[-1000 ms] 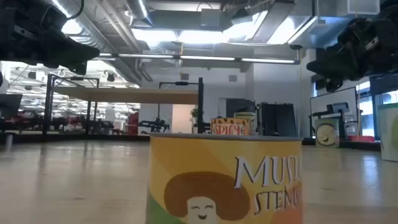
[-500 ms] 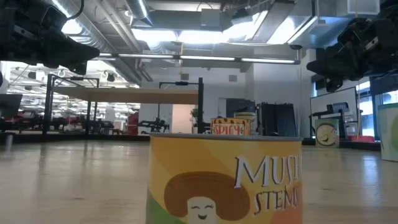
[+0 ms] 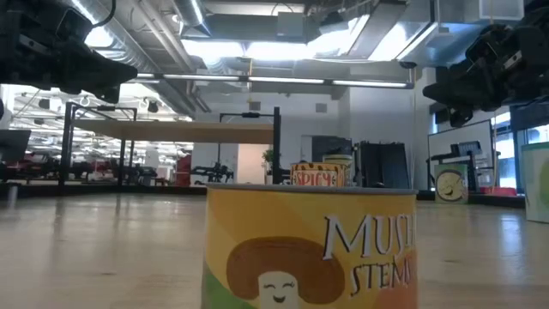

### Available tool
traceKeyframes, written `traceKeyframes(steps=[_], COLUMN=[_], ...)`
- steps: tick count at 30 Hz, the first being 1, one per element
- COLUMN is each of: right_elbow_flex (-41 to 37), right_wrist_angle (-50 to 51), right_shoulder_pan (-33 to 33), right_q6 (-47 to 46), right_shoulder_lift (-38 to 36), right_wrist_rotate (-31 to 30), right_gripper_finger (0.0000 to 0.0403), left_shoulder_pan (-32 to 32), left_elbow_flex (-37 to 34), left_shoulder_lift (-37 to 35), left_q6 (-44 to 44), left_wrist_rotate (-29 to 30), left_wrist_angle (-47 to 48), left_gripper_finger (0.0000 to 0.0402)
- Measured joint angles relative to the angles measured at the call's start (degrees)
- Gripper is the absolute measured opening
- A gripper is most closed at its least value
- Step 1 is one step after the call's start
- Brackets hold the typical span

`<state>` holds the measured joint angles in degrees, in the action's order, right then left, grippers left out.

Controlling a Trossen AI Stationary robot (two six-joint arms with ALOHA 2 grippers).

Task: Pick and place cans onto a shelf

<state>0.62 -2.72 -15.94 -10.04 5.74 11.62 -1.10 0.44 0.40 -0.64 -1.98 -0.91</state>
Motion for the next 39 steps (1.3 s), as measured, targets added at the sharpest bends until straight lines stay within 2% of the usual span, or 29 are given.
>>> traceKeyframes(steps=[26, 31, 39], right_elbow_flex=[0.0, 0.0, 0.0], right_wrist_angle=[0.0, 0.0, 0.0], right_shoulder_pan=[0.0, 0.0, 0.0], right_q6=[0.2, 1.4, 1.3], right_shoulder_lift=[0.0, 0.0, 0.0], right_wrist_rotate=[0.0, 0.0, 0.0], right_gripper_finger=[0.0016, 0.0016, 0.0016], left_shoulder_pan=[0.0, 0.0, 0.0], left_elbow_flex=[0.0, 0.0, 0.0], left_shoulder_lift=[0.0, 0.0, 0.0], left_q6=[-0.3, -6.1, -6.0], left_wrist_rotate=[0.1, 6.5, 6.8], left_wrist_angle=[0.0, -0.1, -0.3], left_gripper_finger=[0.0000, 0.0000, 0.0000])
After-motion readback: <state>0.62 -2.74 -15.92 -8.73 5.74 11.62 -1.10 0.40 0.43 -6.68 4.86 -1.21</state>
